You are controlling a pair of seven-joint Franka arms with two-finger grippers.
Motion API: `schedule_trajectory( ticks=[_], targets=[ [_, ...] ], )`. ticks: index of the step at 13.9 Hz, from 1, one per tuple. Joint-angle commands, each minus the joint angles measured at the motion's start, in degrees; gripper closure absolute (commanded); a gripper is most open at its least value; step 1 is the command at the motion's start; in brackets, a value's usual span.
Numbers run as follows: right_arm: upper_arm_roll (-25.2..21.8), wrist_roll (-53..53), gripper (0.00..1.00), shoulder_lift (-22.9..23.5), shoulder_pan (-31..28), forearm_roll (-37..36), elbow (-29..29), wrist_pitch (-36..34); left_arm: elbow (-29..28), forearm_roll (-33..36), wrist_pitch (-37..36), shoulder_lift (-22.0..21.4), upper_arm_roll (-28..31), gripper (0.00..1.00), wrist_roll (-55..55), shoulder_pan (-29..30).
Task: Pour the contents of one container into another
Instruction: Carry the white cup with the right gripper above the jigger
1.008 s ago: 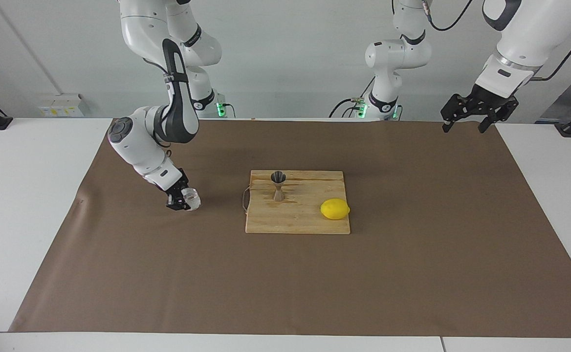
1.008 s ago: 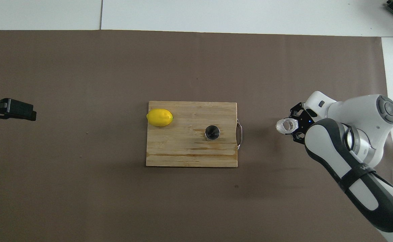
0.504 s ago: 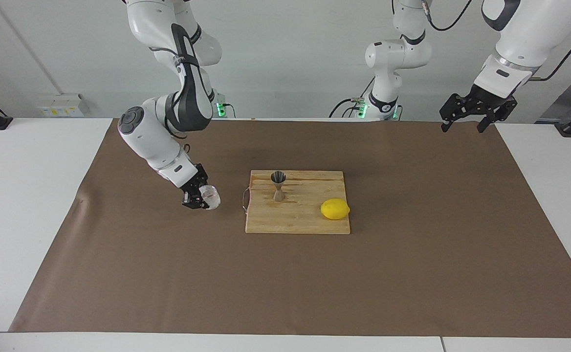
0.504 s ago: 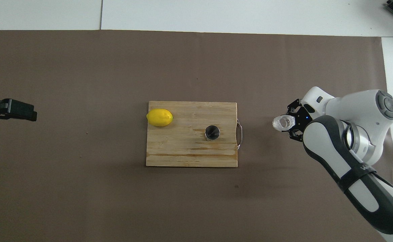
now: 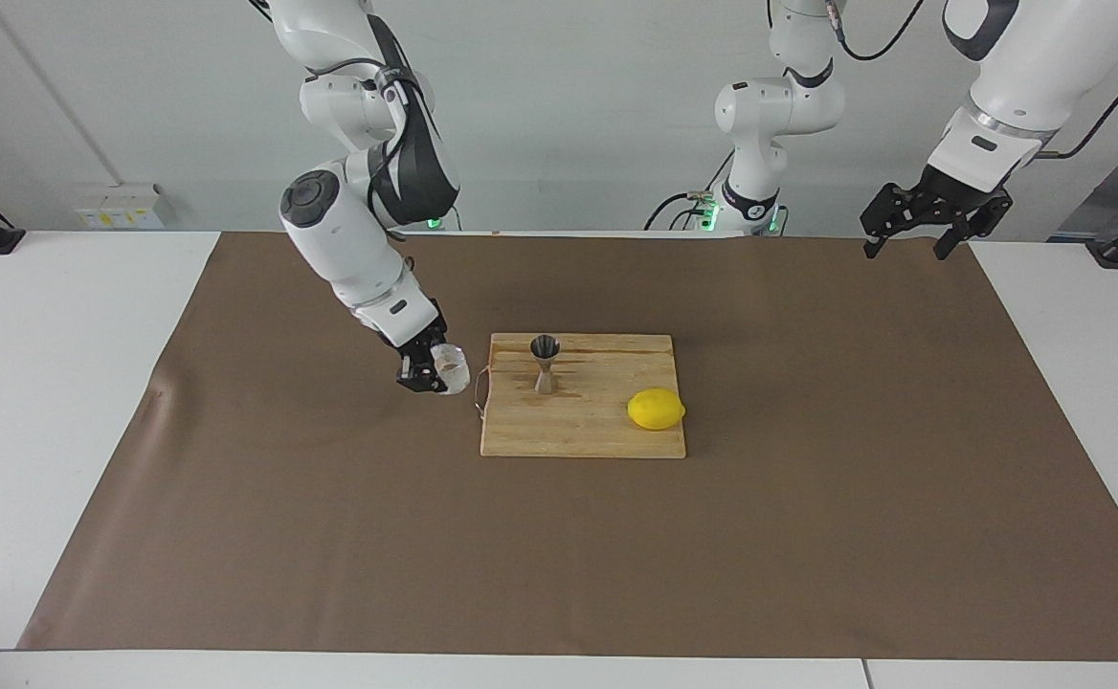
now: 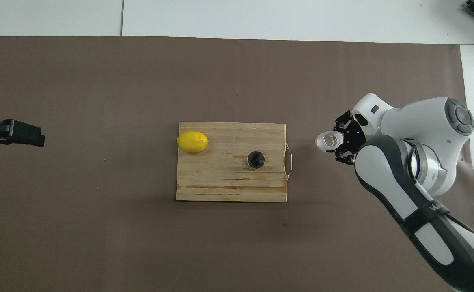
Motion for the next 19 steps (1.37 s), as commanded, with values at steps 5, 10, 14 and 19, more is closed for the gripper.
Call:
schedule_trajectory(
  ticks=[5, 10, 14, 19],
  targets=[
    [0.2, 10.1, 0.91, 0.8, 5.7, -9.1, 5.5, -2.5, -0.6, -0.9, -0.6, -0.9, -0.5, 0.00, 0.6, 1.0],
    [0.2, 13.2, 0.95, 1.1, 9.8, -15.5, 6.4, -2.8, -0.6, -0.9, -0.6, -0.9, -0.5, 0.00, 0.6, 1.0],
    [0.2, 13.3, 0.95, 1.6, 13.1, -22.1, 6.6, -3.4, -0.6, -0.9, -0.6, -0.9, -0.5, 0.00, 0.6, 1.0],
    [0.8, 8.8, 1.00, 3.0, 16.1, -28.2, 5.1, -3.8, -0.6, -0.9, -0.6, -0.9, -0.5, 0.00, 0.6, 1.0]
  ],
)
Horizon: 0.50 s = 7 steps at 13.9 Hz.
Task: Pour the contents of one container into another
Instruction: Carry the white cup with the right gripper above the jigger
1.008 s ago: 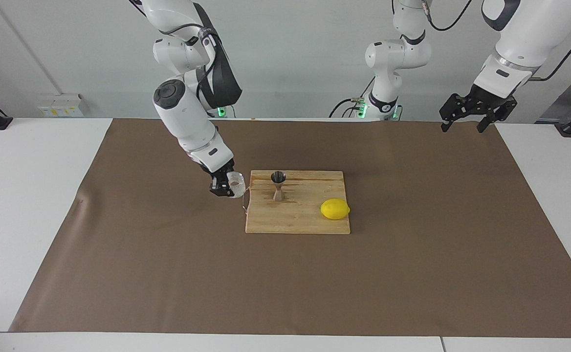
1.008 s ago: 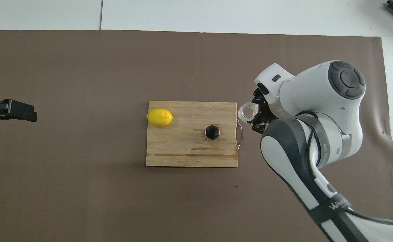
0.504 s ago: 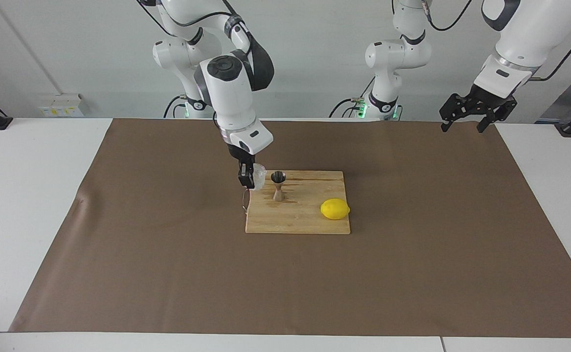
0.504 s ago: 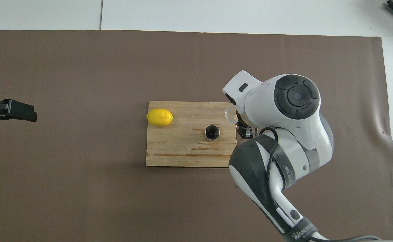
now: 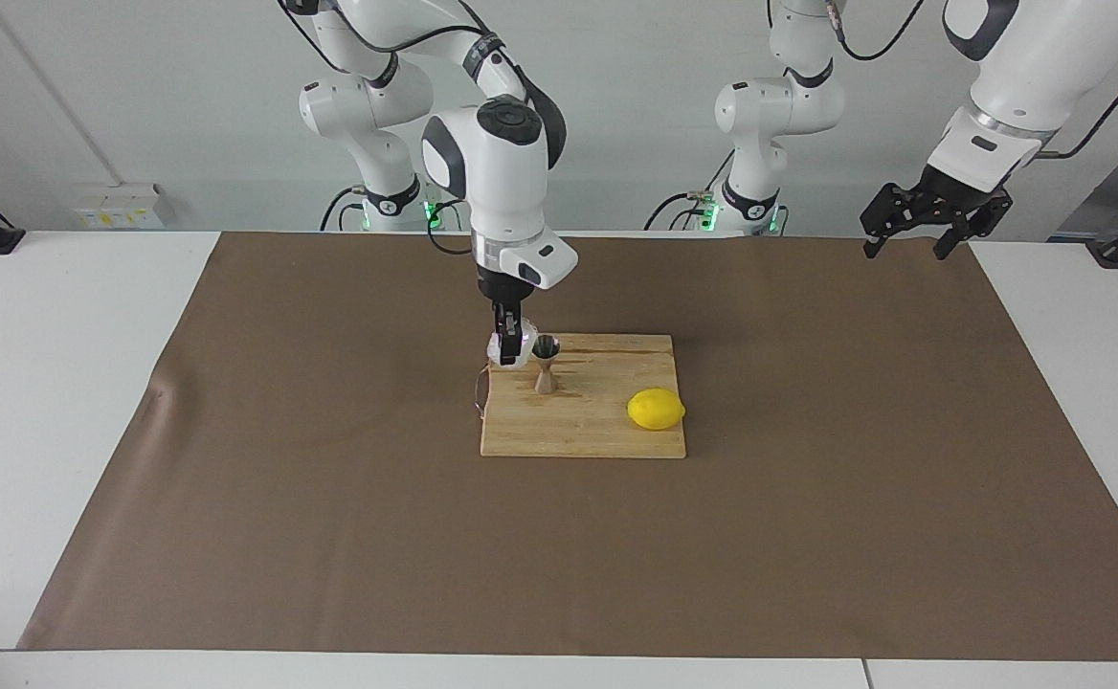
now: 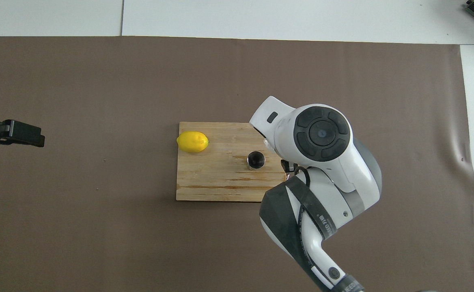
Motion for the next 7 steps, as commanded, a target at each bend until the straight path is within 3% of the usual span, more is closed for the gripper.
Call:
schedule_trajectory(
  ticks=[1, 7],
  targets=[
    [0.4, -4.1, 1.00, 1.2, 0.3, -1.8, -0.1, -0.9, -0.6, -0.9, -0.6, -0.9, -0.5, 0.00, 0.6, 1.0],
    [0.5, -8.6, 1.00, 1.0, 0.3, -5.9, -0.3, -3.8, -0.6, -0.9, -0.6, -0.9, -0.5, 0.00, 0.6, 1.0]
  ],
)
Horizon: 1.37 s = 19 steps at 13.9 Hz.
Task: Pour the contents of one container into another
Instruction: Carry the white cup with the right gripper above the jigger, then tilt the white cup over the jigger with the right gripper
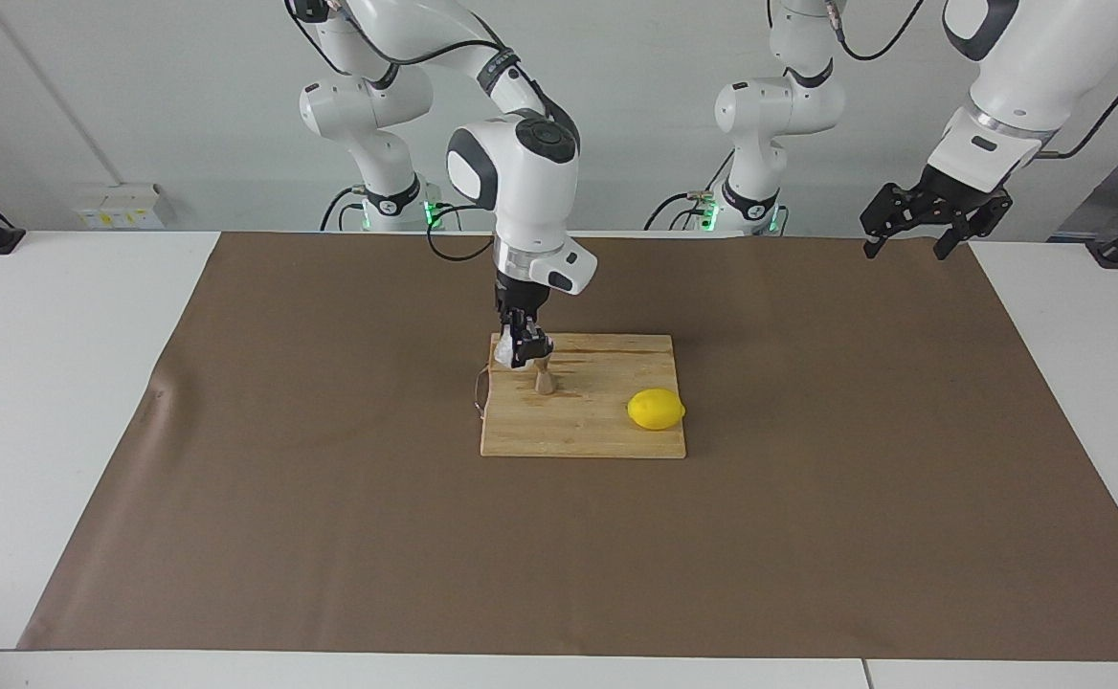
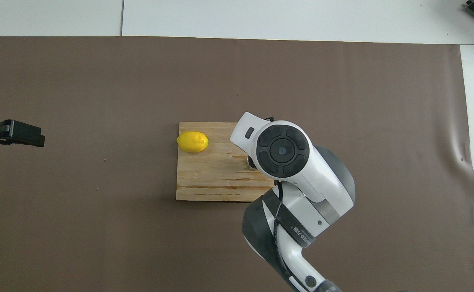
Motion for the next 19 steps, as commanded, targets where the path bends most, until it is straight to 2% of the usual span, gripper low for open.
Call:
schedule_trajectory(
  ticks=[1, 19],
  targets=[
    [0.5, -1.8, 1.00, -0.4, -0.4, -2.6, 0.0, -2.6, -0.6, -0.9, -0.6, -0.9, -0.5, 0.00, 0.6, 1.0],
    [1.9, -0.7, 1.00, -0.2, -0.3, -2.1, 3.1, -4.8, -0.6, -0.9, -0.6, -0.9, -0.5, 0.00, 0.6, 1.0]
  ],
)
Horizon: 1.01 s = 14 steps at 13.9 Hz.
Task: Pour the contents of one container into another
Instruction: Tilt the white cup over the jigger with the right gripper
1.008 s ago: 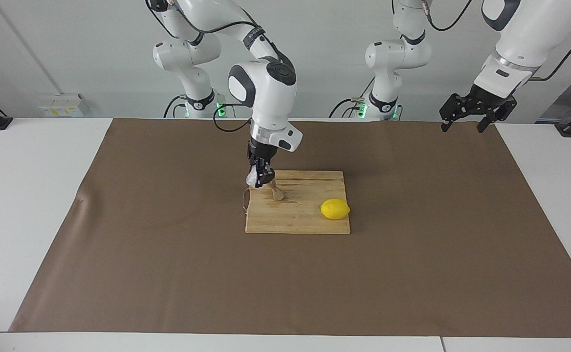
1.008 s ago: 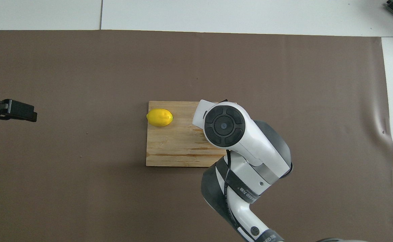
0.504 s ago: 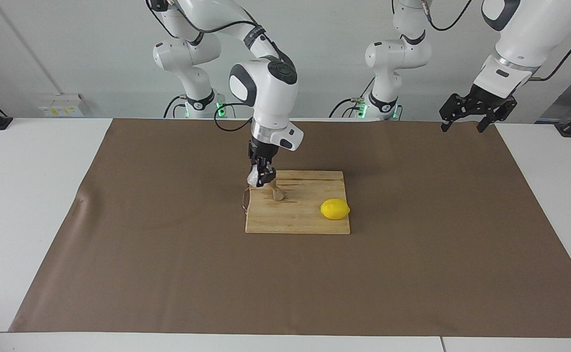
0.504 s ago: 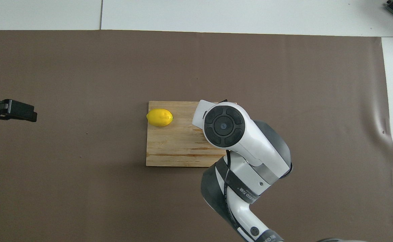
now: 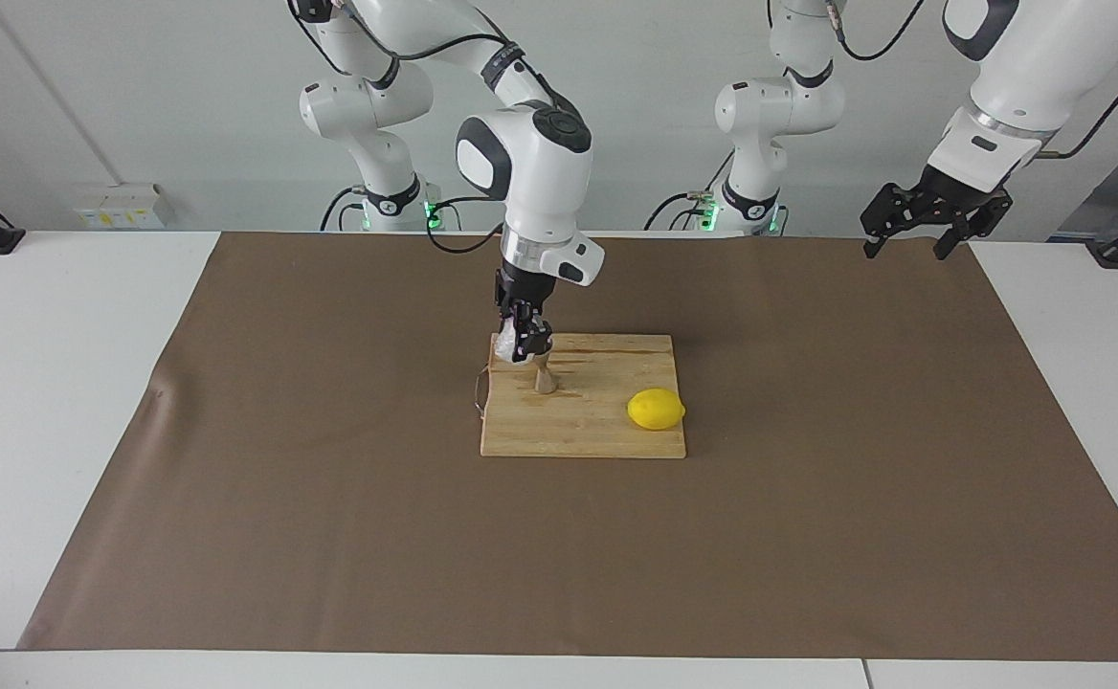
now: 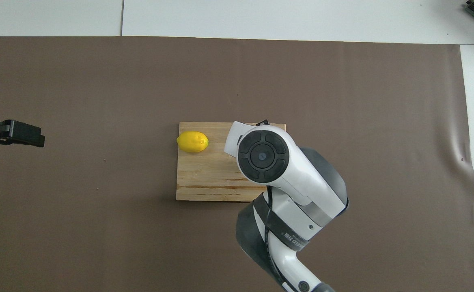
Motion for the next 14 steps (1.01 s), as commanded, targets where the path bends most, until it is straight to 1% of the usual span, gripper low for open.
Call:
schedule_trajectory(
  ticks=[1, 5, 8, 11, 14],
  targets=[
    [0.4, 0.0, 1.00, -0.1, -0.7, -0.2, 1.0, -1.9, -0.6, -0.9, -0.6, -0.9, -0.5, 0.00, 0.6, 1.0],
    [0.4, -0.1, 1.00, 0.3, -1.0, -0.4, 1.0, -3.0, -0.6, -0.9, -0.6, -0.9, -0.5, 0.00, 0.6, 1.0],
    [0.4, 0.0, 1.00, 1.8, -0.6, -1.5, 1.3, -4.2, -0.6, -0.9, -0.6, -0.9, -0.5, 0.00, 0.6, 1.0],
    [0.5, 0.8, 1.00, 4.4, -0.1, -2.2, 3.0, -5.0, -0.6, -0.9, -0.6, -0.9, -0.5, 0.00, 0.6, 1.0],
    [0.6, 2.6, 1.00, 4.5, 0.2, -5.5, 3.1, -6.4, -0.6, -0.9, -0.6, -0.9, -0.5, 0.00, 0.6, 1.0]
  ],
)
